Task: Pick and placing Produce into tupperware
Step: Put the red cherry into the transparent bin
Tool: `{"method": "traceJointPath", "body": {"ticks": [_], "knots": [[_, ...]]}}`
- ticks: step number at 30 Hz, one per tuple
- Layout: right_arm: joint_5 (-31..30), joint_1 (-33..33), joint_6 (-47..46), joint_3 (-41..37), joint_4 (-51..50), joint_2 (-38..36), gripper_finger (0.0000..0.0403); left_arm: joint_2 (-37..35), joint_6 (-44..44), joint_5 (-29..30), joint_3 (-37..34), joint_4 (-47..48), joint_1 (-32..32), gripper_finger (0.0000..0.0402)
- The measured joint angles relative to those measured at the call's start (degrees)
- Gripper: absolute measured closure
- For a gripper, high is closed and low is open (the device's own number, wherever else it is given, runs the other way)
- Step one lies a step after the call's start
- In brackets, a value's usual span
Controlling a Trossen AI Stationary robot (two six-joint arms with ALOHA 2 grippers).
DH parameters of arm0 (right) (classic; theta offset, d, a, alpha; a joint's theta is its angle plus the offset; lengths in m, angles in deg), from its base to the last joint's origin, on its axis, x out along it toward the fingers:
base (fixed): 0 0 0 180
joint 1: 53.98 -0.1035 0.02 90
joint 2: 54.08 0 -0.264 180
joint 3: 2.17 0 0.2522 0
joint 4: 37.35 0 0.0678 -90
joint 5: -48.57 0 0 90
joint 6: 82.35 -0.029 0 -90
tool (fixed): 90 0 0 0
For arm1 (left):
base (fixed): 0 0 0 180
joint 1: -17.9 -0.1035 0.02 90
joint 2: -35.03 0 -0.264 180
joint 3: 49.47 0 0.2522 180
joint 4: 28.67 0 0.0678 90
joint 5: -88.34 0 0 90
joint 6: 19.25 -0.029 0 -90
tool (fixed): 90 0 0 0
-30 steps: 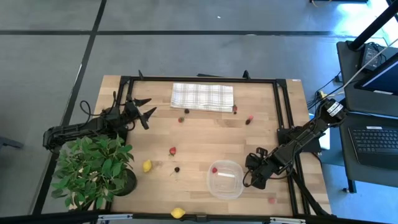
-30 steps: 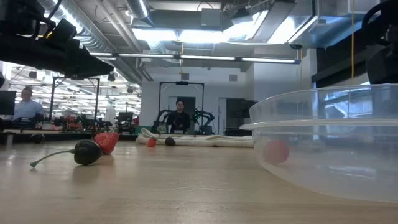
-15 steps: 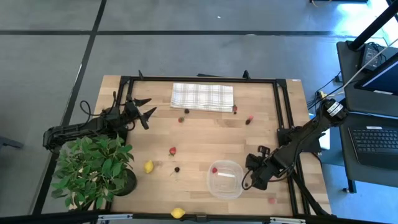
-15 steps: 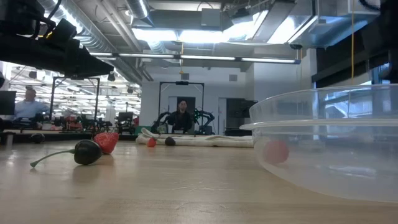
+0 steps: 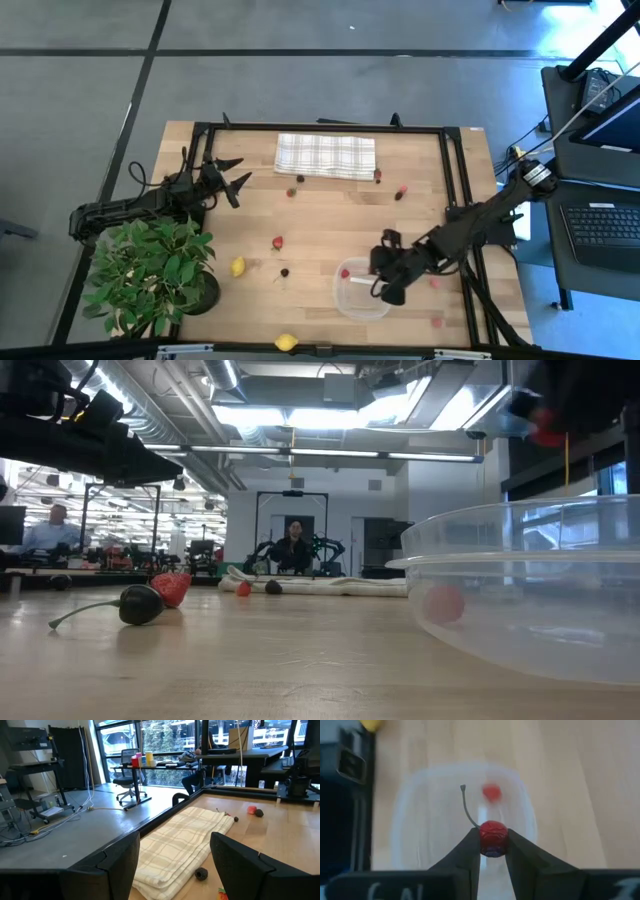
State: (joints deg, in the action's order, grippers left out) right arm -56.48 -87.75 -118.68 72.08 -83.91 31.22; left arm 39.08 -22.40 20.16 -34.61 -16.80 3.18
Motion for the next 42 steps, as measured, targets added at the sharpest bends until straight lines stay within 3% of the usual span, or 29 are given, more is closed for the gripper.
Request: {"method": "traceJointPath", "body": {"ticks": [5, 22, 42], "knots": [[2.6, 2.0, 6.8, 0.0, 6.2, 3.8, 0.0321, 0.0, 0.0, 0.0, 0.0, 0.0, 0.0, 0.0164], [10.4, 2.5, 5.1, 0.0, 9.2, 17.2, 0.0321, 0.0, 0.0, 0.0, 0.0, 0.0, 0.0, 0.0164], [10.8, 2.5, 2.0, 0.0, 9.0, 18.0, 0.0321, 0.0, 0.0, 0.0, 0.0, 0.0, 0.0, 0.0164]]}}
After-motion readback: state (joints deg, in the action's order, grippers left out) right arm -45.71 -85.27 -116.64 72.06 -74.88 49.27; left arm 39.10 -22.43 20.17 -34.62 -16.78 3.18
